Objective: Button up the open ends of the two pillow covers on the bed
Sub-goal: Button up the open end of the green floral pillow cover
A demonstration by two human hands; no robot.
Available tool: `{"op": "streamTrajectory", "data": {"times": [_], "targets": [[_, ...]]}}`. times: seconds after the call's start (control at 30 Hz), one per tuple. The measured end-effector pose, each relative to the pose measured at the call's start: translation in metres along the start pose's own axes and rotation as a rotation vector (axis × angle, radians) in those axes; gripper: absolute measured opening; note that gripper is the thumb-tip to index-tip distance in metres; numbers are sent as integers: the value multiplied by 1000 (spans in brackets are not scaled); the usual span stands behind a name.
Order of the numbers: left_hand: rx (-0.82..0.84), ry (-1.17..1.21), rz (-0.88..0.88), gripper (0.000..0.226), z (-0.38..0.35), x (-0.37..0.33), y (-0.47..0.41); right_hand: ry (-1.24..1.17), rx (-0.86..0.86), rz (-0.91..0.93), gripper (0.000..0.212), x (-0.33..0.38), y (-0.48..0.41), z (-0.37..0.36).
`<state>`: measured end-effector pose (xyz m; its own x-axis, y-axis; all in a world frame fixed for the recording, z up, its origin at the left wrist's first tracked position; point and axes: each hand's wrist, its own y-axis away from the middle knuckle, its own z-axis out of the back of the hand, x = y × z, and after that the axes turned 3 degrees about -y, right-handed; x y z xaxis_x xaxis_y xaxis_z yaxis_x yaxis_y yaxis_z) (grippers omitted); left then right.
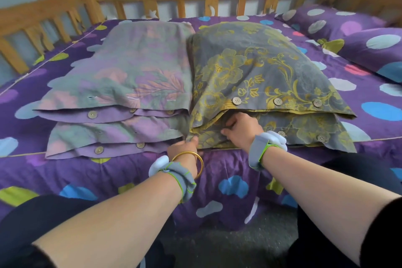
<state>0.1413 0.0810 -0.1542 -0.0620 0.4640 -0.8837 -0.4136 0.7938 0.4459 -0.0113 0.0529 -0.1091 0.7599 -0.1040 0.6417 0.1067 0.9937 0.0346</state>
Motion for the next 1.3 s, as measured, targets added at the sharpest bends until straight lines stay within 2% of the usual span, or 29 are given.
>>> {"op": "streamTrajectory", "data": {"times": [0.07,0.1,0.17,0.23,0.27,0.33,0.4,0.47,0.5,0.57,0.63,0.7,0.8,0.9,1.0,1.07,1.13,1.3], "targets": [[66,-57,-22,65,9,4,-4,29,46,-1,20,9,1,1],[79,-50,-2,65,14,-1,-4,26,84,14,23,13,4,3],[-37,-71,-56,44,24,-13,-3,33,138,102,29,21,12,5],[-206,-100,-185,21,30,-23,-2,131,66,252,30,31,22,4],[-262,-105,-248,18,31,-27,1,193,-10,339,29,36,27,4],[-264,-134,-384,32,32,-33,5,248,-173,507,25,45,29,3],[-179,-244,-540,46,28,-35,7,193,-269,637,16,53,26,5],[-129,-362,-684,54,19,-34,4,146,-284,716,7,57,15,6],[-120,-407,-699,55,15,-33,1,139,-275,733,5,58,9,6],[-94,-431,-651,47,9,-36,-1,132,-253,718,6,58,-3,4],[-81,-354,-596,35,10,-41,-5,117,-219,689,9,58,-12,1],[-85,-290,-553,32,14,-40,-13,124,-149,660,12,57,-17,0],[-3,-220,-476,31,18,-33,-24,266,39,535,15,57,-21,2],[51,-121,-334,19,24,-37,-25,323,48,484,10,62,-23,-1],[-1,19,-287,7,32,-43,-39,244,-49,575,7,74,-24,-12],[-5,135,-202,22,39,-47,-49,179,-118,681,6,83,-27,-20],[7,295,-70,21,46,-53,-54,182,-139,766,13,92,-34,-30],[111,496,93,18,56,-65,-70,496,-151,868,37,107,-54,-54]]}}
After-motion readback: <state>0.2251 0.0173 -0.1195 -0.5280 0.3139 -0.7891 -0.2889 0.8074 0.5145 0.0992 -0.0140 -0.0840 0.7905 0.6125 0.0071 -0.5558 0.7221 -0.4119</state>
